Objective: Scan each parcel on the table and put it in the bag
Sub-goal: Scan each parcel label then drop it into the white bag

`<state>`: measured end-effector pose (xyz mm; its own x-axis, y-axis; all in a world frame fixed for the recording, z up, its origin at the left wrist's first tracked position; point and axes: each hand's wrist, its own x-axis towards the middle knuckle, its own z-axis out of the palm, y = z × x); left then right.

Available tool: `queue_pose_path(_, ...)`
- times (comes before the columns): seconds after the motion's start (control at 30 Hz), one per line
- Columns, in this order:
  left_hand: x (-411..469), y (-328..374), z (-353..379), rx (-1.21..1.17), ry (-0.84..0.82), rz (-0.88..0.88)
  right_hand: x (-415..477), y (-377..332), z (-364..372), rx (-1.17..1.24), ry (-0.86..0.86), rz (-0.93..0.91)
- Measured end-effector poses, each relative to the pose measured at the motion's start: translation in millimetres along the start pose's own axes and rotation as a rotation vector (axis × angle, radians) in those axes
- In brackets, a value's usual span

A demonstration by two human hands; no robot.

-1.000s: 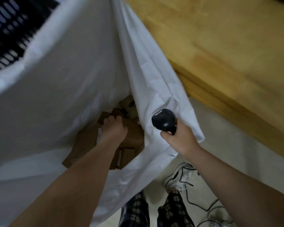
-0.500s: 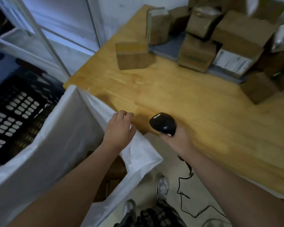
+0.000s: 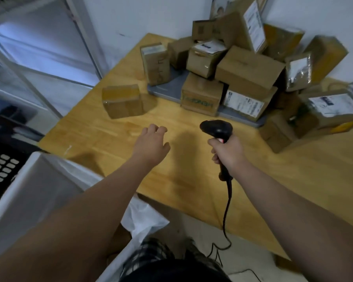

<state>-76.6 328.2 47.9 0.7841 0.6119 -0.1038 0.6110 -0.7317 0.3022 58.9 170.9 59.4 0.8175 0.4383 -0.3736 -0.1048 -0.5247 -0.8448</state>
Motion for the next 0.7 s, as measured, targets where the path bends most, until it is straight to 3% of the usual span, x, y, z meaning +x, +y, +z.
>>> queue_pose_path(0.3,108,-57,-38,0.304,-0.075,-0.051,64,-65,59,0.077,-0.094,0.022)
queue_pose_path(0.57,185,-116,-39,0.440,-0.169,-0.091,104,-94,118,0.085,-0.117,0.103)
queue_pose_path(0.7,190,-123,-35,0.434,-0.083,-0.084,106,-88,119,0.144,-0.136,0.172)
